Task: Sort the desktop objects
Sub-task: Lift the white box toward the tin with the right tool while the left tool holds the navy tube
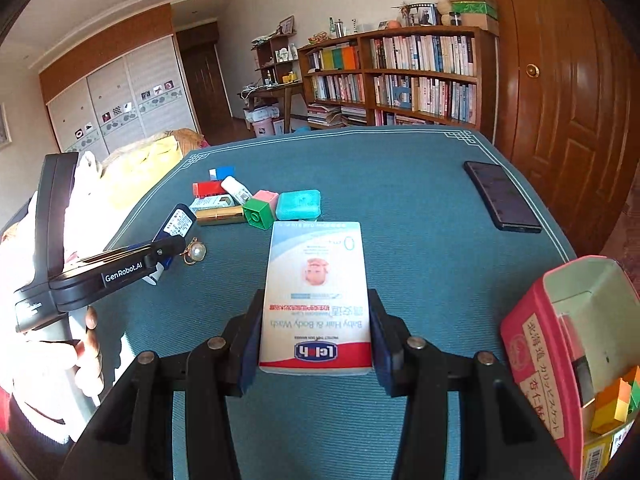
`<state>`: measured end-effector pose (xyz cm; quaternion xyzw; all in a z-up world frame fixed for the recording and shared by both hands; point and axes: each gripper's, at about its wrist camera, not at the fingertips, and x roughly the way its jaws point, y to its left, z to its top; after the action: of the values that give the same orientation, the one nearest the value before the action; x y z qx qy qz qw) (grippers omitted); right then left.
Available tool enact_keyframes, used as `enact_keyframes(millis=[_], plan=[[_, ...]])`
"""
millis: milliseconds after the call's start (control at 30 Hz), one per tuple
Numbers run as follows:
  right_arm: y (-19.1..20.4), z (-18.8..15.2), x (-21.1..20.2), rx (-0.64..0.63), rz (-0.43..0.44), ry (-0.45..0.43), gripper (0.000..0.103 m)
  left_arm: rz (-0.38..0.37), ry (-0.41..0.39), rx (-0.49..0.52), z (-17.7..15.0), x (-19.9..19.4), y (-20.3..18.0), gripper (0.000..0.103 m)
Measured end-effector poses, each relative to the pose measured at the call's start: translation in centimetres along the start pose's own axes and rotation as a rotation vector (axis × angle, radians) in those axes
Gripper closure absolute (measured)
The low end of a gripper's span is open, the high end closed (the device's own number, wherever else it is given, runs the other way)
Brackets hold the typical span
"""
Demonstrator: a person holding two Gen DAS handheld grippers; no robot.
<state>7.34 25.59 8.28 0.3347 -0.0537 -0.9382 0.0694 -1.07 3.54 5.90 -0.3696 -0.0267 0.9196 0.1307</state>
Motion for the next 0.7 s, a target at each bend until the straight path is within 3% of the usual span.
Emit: enact_keyframes(millis=[500,700], plan=[[-8.9,-1.0,-6.1,0.09,-0.194,-0.068,0.053,-0.118,0.004,0.155,-0.5,-1.3,-9.9,0.079],[-12.7,-2.5,-7.8,0.141,-0.25,-0.053,0.052,-0.171,0.014,0.237,-0.8,-1.5,-15.0,0.079]])
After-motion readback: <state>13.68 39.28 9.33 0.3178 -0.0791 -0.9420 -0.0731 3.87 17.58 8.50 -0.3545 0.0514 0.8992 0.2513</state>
